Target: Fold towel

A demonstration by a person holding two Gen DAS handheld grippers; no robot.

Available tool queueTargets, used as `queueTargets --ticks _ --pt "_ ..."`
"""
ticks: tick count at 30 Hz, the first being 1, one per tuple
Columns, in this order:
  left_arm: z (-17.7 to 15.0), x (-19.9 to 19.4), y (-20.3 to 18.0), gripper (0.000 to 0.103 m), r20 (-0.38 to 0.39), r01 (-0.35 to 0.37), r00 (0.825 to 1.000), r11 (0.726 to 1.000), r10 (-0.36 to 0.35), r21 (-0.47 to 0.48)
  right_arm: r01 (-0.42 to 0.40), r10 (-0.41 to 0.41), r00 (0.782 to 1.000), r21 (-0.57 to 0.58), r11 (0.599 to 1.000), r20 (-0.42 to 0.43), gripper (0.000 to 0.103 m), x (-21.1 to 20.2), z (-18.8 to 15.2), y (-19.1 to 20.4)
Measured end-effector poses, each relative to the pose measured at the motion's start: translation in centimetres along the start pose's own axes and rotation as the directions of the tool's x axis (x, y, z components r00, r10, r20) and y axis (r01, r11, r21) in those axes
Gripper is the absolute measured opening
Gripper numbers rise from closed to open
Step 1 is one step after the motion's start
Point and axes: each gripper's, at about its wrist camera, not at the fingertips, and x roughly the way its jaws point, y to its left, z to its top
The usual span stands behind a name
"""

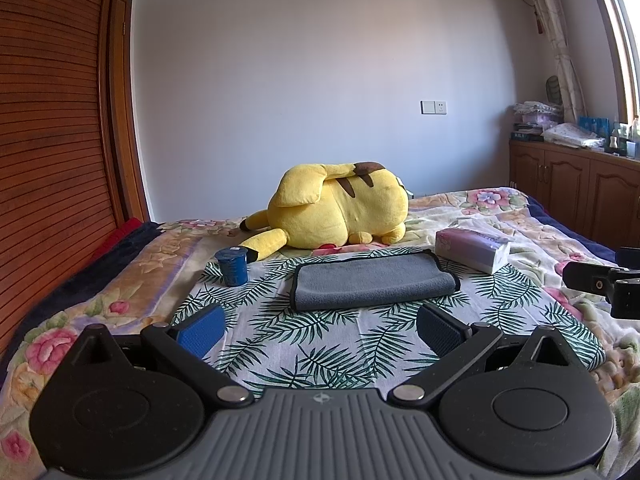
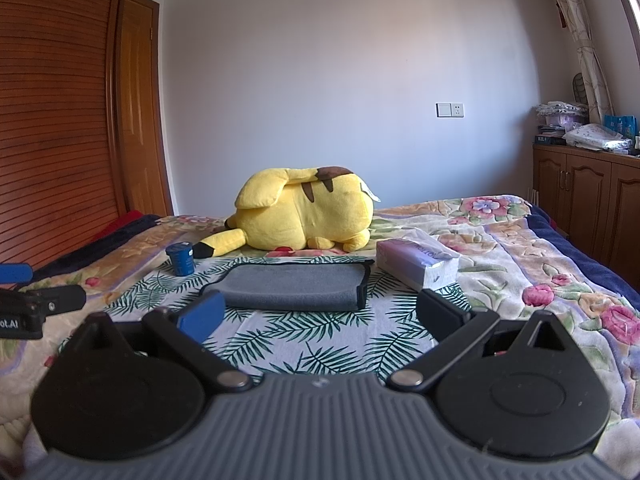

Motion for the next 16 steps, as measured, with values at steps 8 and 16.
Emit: queueTargets --ticks 8,16 --pt "-0.09 0.06 0.01 0.103 -0.001 0.0 1.0 1.0 0.0 0.003 0.0 0.0 1.0 0.0 1.0 0.0 0.102 0.0 0.0 0.01" --pt "-0.31 0.23 0.05 0.103 -0.005 -0.001 1.0 1.0 0.001 0.006 0.0 0.0 1.0 0.0 1.0 -0.001 0.102 0.0 0.0 -0.01"
